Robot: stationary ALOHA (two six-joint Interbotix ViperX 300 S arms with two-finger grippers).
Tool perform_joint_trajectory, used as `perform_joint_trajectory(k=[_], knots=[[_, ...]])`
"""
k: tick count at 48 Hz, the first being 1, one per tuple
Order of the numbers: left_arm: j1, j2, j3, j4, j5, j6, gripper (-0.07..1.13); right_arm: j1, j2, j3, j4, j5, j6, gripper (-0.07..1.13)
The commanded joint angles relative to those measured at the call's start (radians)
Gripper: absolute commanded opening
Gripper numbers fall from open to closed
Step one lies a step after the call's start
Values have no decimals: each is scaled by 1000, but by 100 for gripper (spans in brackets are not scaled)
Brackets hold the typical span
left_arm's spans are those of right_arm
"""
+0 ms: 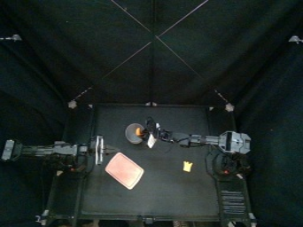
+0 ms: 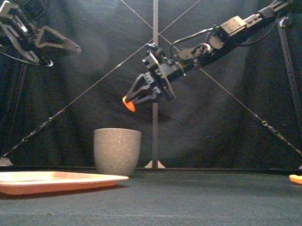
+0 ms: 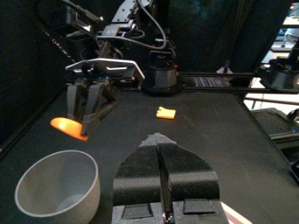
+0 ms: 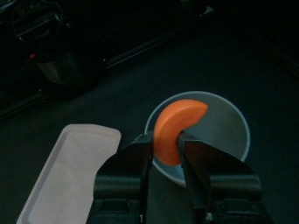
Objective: Pick the tangerine then place it in the grey bowl
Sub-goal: Drop tangerine in the grey bowl and return to neutral
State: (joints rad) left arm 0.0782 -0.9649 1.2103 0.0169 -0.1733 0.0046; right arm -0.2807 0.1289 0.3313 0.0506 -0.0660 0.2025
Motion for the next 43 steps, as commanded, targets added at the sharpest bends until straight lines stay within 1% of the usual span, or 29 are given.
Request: perform_joint_trajectory(k=[1, 7, 13, 23, 30, 38, 43], knots=[[3, 2, -15, 2, -11, 2, 12, -9, 6, -52, -3, -18, 2, 65], [3, 2, -15, 6, -11, 0, 12, -9, 28, -63, -9, -18, 3, 80], [3, 2, -15, 5, -12, 0, 12, -8, 29, -58, -11, -21, 3, 88], [3, 2, -14, 5, -11, 0, 12, -8, 5, -32, -11, -17, 3, 89], [3, 2, -15, 5, -12, 0, 12, 0, -46, 26, -14, -25, -3, 89], [3, 2, -15, 5, -12, 0, 12, 40, -124, 129, -28, -71, -3, 89], [5, 2, -14, 6, -12, 2, 12, 74, -176, 189, -52, -120, -5, 89]])
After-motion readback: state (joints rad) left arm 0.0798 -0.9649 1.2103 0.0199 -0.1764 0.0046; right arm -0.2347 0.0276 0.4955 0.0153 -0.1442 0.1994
